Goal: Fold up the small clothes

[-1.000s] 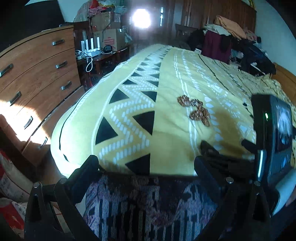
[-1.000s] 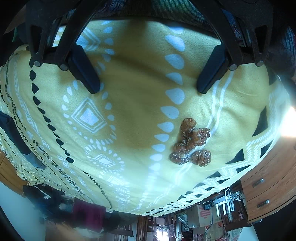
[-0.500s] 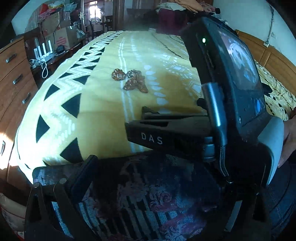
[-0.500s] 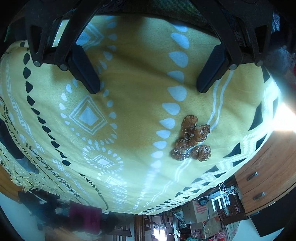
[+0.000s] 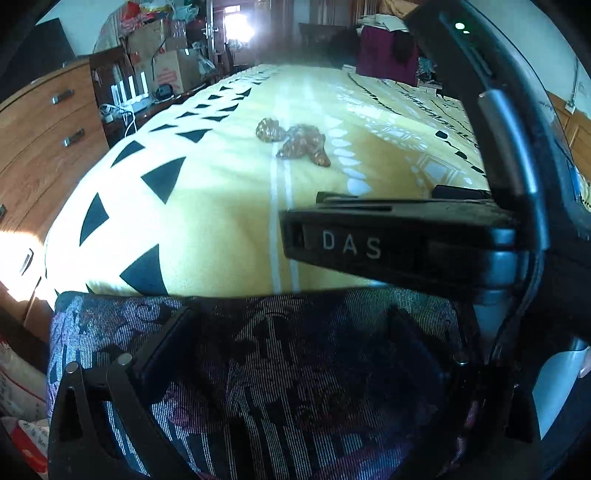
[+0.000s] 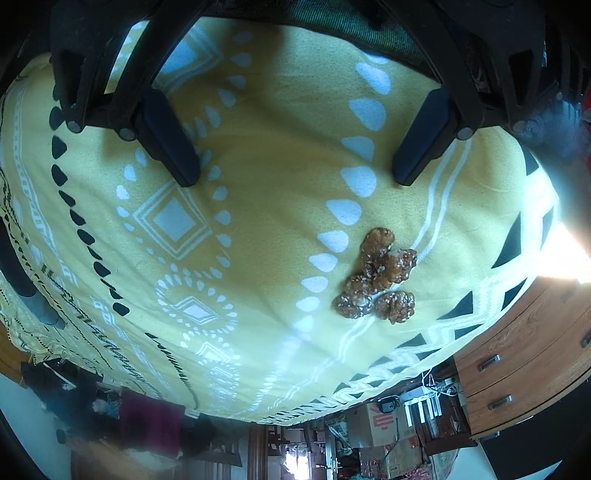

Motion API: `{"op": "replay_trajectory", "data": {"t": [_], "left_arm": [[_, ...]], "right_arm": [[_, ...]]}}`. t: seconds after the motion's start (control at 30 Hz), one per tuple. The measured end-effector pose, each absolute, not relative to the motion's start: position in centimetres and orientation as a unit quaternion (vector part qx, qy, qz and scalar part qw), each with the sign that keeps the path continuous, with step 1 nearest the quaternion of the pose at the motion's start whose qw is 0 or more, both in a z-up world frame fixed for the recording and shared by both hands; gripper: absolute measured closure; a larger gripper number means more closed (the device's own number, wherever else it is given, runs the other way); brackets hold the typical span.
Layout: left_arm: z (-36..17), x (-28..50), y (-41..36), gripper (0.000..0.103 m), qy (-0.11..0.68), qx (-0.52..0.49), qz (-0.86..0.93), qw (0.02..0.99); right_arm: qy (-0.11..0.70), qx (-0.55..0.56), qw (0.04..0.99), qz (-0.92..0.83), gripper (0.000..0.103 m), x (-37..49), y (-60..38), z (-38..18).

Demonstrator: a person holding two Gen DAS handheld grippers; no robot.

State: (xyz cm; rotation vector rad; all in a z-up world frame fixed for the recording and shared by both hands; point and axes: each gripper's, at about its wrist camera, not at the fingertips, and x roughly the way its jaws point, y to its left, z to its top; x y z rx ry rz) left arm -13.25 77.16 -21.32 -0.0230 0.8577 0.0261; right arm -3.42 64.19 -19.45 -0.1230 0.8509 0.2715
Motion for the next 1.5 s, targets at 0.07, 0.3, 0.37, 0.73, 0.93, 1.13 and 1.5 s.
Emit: {"op": "replay_trajectory", "data": {"t": [0.07, 0.3, 0.37, 0.73, 0.93, 1.13, 1.5], "left_arm": [[-21.2, -13.3, 77.0, 0.0, 0.418, -0.006, 0.013, 0.908], [-20.7, -12.9, 76.8, 0.0, 0.426, -0.003, 0.01, 0.905], [-20.6, -11.4, 77.1, 0.0, 0.427, -0.003, 0.01, 0.904], [-20.6, -11.3, 77.1, 0.0, 0.427, -0.003, 0.01, 0.904], [-20.6, -11.3, 77.0, 0.0, 0.427, -0.003, 0.01, 0.904], [-20.6, -11.3, 77.1, 0.0, 0.427, -0.003, 0.01, 0.904], [-20.6, -11.3, 77.1, 0.0, 0.427, -0.003, 0.01, 0.904]], "right_arm": [[0.412, -0.059, 0.9, 0.132, 0.0, -3.4, 64.0, -19.5], [0.411, -0.061, 0.9, 0.132, 0.0, -3.4, 64.1, -19.6], [0.411, -0.061, 0.9, 0.132, 0.0, -3.4, 64.0, -19.6], [0.411, -0.061, 0.9, 0.132, 0.0, -3.4, 64.0, -19.6], [0.411, -0.061, 0.9, 0.132, 0.0, -3.4, 64.0, -19.6], [0.411, -0.061, 0.9, 0.132, 0.0, -3.4, 64.0, -19.6], [0.411, -0.06, 0.9, 0.132, 0.0, -3.4, 64.0, -19.6]]}}
